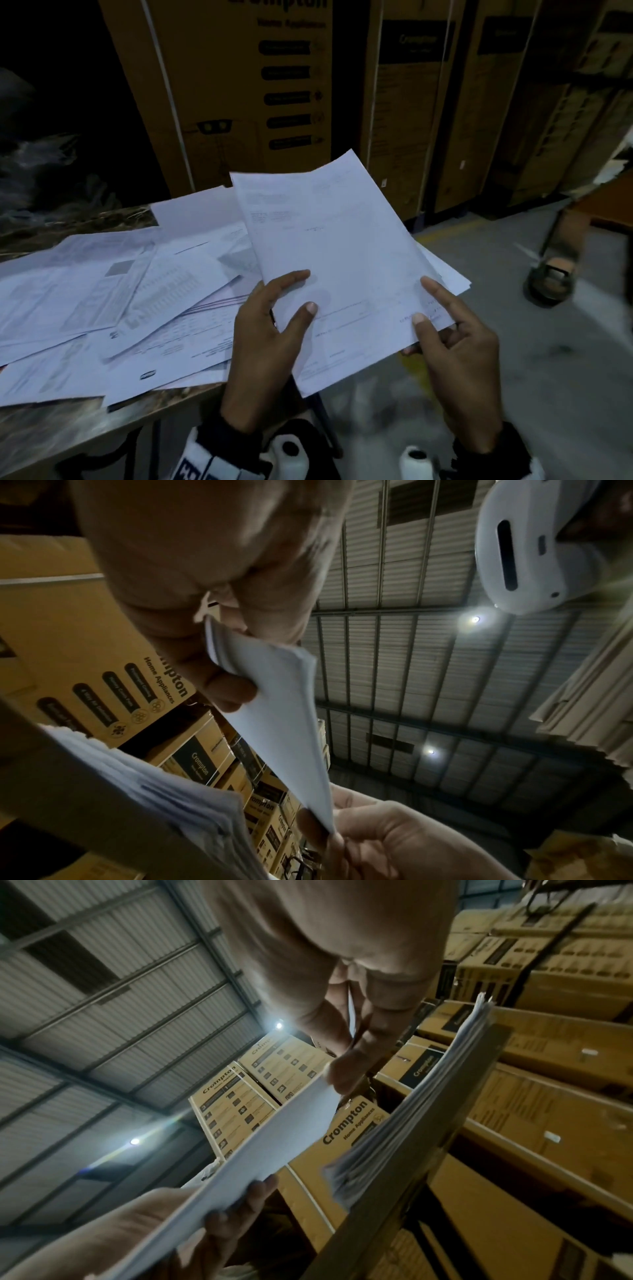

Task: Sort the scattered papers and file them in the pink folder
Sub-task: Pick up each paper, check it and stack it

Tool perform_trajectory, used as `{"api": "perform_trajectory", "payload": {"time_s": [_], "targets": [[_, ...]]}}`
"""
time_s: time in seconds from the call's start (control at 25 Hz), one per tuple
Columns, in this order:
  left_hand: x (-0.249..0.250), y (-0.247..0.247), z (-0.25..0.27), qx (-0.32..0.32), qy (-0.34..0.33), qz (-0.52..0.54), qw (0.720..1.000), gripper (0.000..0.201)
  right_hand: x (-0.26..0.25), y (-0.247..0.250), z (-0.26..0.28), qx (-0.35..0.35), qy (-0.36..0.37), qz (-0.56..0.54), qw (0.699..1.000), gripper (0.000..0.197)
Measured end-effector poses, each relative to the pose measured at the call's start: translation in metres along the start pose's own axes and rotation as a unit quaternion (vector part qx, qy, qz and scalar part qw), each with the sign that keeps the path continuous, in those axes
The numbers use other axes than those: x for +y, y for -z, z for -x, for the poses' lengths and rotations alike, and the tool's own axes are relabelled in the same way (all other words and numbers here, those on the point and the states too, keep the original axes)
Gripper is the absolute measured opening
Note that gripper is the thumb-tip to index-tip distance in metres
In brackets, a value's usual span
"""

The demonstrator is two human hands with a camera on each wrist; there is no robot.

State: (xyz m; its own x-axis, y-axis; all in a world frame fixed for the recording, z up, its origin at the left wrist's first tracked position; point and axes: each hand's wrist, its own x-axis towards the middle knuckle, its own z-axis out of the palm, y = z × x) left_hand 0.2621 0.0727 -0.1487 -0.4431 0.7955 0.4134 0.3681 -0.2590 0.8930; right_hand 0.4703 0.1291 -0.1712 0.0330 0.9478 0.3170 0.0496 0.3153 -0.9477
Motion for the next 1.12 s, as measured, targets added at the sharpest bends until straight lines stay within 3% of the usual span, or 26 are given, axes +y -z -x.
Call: {"api": "perform_trajectory", "payload": {"time_s": [0.12, 0.28, 0.44, 0.68, 0.8, 0.96, 1.12], "targets": [[-0.008, -0.027, -0.019, 0.002, -0.008, -0.026, 1.000, 0.041, 0.008, 0.009, -0.025, 0.022, 0.012, 0.033, 0.999, 0.046], [-0.014, -0.045, -0.025, -0.069, 0.005, -0.089, 0.994, 0.065, 0.023, 0.018, -0.056, 0.026, -0.001, 0.038, 0.999, 0.043], [-0.028, -0.053, -0.021, -0.104, 0.023, -0.170, 0.980, 0.070, 0.039, 0.022, -0.077, 0.024, -0.024, 0.050, 0.998, 0.042], [-0.035, -0.054, -0.021, -0.076, 0.067, -0.169, 0.981, 0.073, 0.058, 0.012, -0.078, 0.021, -0.020, 0.087, 0.996, 0.045], [-0.037, -0.054, -0.020, -0.101, 0.047, -0.230, 0.967, 0.081, 0.053, 0.012, -0.081, 0.022, -0.015, 0.105, 0.994, 0.047], [-0.038, -0.059, -0.021, -0.120, 0.022, -0.316, 0.941, 0.084, 0.045, 0.016, -0.091, -0.036, -0.021, 0.176, 0.984, 0.052], [-0.044, -0.058, -0.019, -0.087, 0.000, -0.289, 0.953, 0.073, 0.041, 0.018, -0.086, -0.015, 0.039, 0.250, 0.967, 0.066]]}}
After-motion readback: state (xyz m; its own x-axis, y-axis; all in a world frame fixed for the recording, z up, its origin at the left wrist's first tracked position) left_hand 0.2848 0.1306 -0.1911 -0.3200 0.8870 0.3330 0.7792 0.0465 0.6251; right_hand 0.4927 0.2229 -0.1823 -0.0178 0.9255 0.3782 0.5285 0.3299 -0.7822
